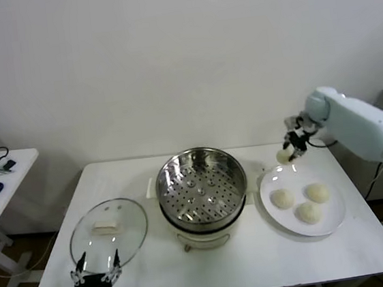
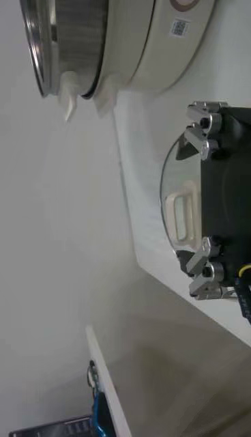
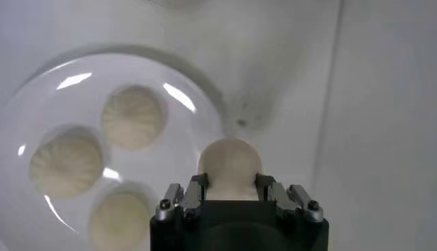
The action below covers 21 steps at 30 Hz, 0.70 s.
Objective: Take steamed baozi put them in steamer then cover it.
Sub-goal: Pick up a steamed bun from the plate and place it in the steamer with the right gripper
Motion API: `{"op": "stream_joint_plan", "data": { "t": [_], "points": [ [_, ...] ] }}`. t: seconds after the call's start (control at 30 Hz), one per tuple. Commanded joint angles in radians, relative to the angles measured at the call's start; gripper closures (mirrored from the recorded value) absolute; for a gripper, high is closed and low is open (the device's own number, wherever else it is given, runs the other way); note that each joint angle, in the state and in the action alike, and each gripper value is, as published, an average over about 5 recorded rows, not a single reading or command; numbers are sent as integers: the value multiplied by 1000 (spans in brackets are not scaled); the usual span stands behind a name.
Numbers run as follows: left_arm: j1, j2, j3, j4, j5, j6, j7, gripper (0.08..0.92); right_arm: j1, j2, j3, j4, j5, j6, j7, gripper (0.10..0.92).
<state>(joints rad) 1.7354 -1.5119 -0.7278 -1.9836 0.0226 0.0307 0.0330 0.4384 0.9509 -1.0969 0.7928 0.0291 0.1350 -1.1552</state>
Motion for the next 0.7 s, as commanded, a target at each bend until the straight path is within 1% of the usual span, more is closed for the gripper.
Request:
{"op": "stream_joint_plan", "data": {
  "t": [0.03, 0.1, 0.2, 0.3, 0.4, 0.5, 0.7],
  "points": [
    [0, 1, 0, 2, 3, 1, 0, 177, 469, -27, -332, 442, 161, 165, -4, 523],
    [-1, 2, -1, 3, 3, 1, 0, 177, 536, -18, -369, 604, 161, 212, 18, 512],
    [-3, 1, -3, 4, 4, 1, 0, 177, 579, 4, -392, 785, 143, 270, 55, 493],
    [-5, -2, -3, 2, 3, 0, -1, 177, 538, 34, -388, 854, 80, 319, 99, 485],
    [-2, -7, -3, -2, 2, -1, -2, 177, 441, 64, -361, 836, -53, 364, 142, 488],
    [4, -11, -3, -7, 0, -3, -5, 177, 330, 93, -324, 756, -187, 392, 178, 490],
    [13, -14, -5, -11, -1, -5, -12, 177, 101, 169, -230, 560, -326, 421, 242, 491]
  ]
}}
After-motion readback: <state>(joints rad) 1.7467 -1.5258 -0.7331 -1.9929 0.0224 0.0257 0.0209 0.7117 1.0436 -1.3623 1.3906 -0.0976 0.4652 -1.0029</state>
